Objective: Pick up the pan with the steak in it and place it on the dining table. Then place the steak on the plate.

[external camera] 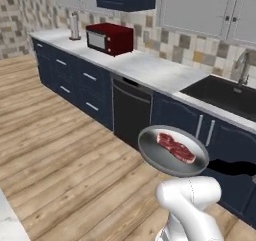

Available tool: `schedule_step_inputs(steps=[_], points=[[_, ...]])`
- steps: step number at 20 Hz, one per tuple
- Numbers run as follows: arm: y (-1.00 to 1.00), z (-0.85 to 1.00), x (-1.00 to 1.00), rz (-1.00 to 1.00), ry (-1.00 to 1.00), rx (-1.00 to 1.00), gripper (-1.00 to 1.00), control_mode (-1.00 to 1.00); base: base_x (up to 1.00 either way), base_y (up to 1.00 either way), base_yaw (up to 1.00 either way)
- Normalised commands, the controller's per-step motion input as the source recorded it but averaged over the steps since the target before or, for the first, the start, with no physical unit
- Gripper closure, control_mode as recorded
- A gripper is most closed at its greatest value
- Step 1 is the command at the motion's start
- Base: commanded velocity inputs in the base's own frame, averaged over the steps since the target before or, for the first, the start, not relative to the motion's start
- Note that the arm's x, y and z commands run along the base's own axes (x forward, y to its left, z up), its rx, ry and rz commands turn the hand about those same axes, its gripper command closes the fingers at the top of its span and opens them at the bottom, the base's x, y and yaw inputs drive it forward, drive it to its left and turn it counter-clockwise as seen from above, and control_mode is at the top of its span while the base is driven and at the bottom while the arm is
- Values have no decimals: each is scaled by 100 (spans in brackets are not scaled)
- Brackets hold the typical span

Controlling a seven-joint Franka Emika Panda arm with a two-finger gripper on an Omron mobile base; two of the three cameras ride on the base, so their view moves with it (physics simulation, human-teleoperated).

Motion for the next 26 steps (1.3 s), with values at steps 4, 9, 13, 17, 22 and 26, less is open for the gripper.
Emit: schedule_step_inputs(steps=[4,9,13,17,22,26], points=[[0,0,0,0,0,0,100,100,-8,7,40],[0,0,0,0,0,0,100,100,-7,5,28],[0,0,0,0,0,0,100,100,0,-36,5],[0,0,0,0,0,0,100,100,4,-72,10],[0,0,0,0,0,0,100,100,0,-57,19],[0,0,0,0,0,0,100,100,4,-50,22]])
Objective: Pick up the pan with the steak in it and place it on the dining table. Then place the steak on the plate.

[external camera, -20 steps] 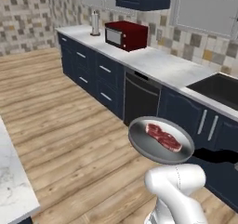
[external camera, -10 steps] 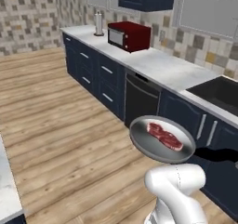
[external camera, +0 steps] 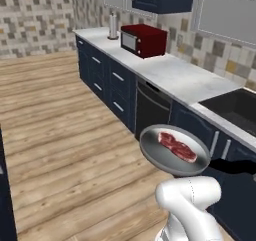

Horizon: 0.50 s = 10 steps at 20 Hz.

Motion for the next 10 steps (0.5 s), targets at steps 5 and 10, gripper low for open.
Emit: schedule_step_inputs(steps=[5,10], points=[[0,0,0,0,0,0,100,100,81,-6,2],[0,0,0,0,0,0,100,100,100,6,-1]])
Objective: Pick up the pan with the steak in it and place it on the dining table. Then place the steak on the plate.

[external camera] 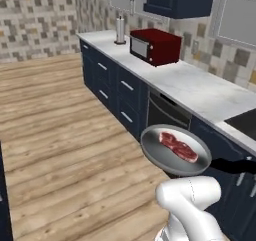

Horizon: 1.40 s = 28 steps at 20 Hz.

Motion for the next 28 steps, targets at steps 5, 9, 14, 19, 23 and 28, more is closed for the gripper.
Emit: schedule_step_inputs(steps=[5,9,14,19,23,28], points=[[0,0,0,0,0,0,100,100,100,11,-2],[0,0,0,0,0,0,100,100,100,12,-2],[0,0,0,0,0,0,100,100,100,14,-3],[0,0,0,0,0,0,100,100,100,16,-4],[0,0,0,0,0,0,100,100,100,17,-4],[0,0,0,0,0,0,100,100,100,25,-3]])
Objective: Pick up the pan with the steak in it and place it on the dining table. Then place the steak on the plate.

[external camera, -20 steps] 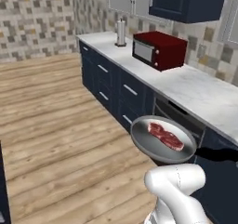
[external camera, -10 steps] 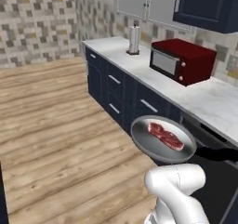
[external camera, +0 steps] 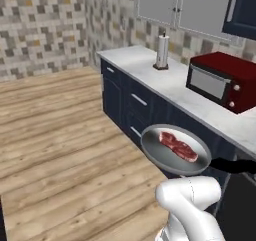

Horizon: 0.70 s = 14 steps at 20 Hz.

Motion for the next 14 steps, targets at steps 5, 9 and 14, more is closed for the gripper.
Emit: schedule_step_inputs(steps=[5,9,14], points=[[0,0,0,0,0,0,100,100,100,32,-1],[0,0,0,0,0,0,100,100,100,25,0],[0,0,0,0,0,0,100,100,100,22,1]])
